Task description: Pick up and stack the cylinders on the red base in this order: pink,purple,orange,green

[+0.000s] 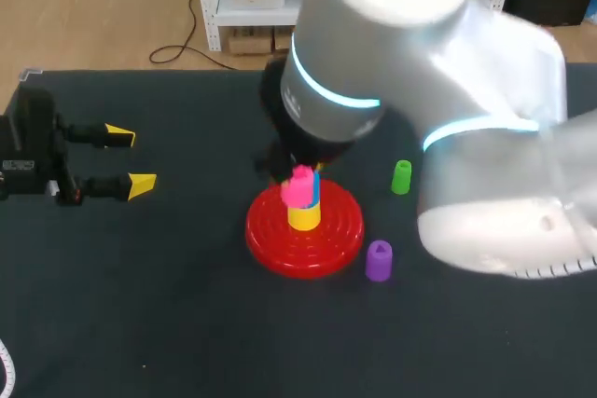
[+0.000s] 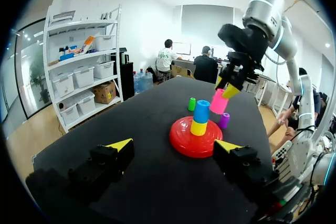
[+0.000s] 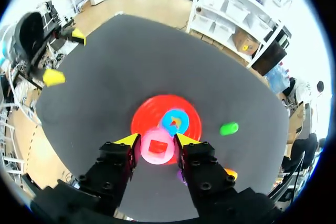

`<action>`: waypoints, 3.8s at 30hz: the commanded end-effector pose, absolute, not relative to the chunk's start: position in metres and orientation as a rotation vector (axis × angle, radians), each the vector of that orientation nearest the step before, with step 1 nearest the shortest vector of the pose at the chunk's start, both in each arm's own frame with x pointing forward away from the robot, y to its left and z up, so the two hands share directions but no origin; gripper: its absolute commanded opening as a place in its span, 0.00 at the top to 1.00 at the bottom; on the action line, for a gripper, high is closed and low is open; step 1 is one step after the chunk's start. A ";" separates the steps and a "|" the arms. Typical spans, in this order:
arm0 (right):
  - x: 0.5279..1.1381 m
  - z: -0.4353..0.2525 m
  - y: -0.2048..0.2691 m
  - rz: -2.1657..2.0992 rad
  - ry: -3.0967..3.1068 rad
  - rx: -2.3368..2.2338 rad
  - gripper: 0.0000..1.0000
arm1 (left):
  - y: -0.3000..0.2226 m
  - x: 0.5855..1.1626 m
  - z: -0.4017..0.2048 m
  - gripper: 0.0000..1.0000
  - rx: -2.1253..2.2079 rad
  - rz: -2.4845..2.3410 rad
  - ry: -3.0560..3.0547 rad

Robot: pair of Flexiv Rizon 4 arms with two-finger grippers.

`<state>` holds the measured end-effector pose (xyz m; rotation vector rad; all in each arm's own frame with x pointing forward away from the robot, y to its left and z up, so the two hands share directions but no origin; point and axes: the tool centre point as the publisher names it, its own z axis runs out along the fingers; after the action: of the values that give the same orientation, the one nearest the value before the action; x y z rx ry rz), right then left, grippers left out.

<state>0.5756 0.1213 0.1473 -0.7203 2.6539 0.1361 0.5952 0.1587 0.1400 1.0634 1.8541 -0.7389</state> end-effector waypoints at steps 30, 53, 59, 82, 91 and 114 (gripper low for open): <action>0.609 0.152 0.111 0.151 2.703 -0.606 1.00 | 0.158 0.595 0.137 0.00 1.057 -0.734 1.845; 0.615 0.132 0.113 0.142 2.801 -0.567 1.00 | 0.158 0.595 0.137 0.00 1.057 -0.734 1.845; 0.617 0.129 0.114 0.149 2.831 -0.555 1.00 | 0.158 0.595 0.137 0.00 1.057 -0.734 1.845; 0.612 0.104 0.113 0.129 2.897 -0.574 1.00 | 0.158 0.595 0.137 0.00 1.057 -0.734 1.845; 0.614 0.113 0.109 0.154 2.871 -0.559 1.00 | 0.158 0.595 0.137 0.00 1.057 -0.734 1.845; 0.589 0.176 0.101 0.258 2.713 -0.595 0.00 | 0.158 0.595 0.137 0.00 1.057 -0.734 1.845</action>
<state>0.6047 0.1129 0.1723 -0.6051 2.7620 0.2455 0.5953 0.1587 0.1400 1.0632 1.8540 -0.7390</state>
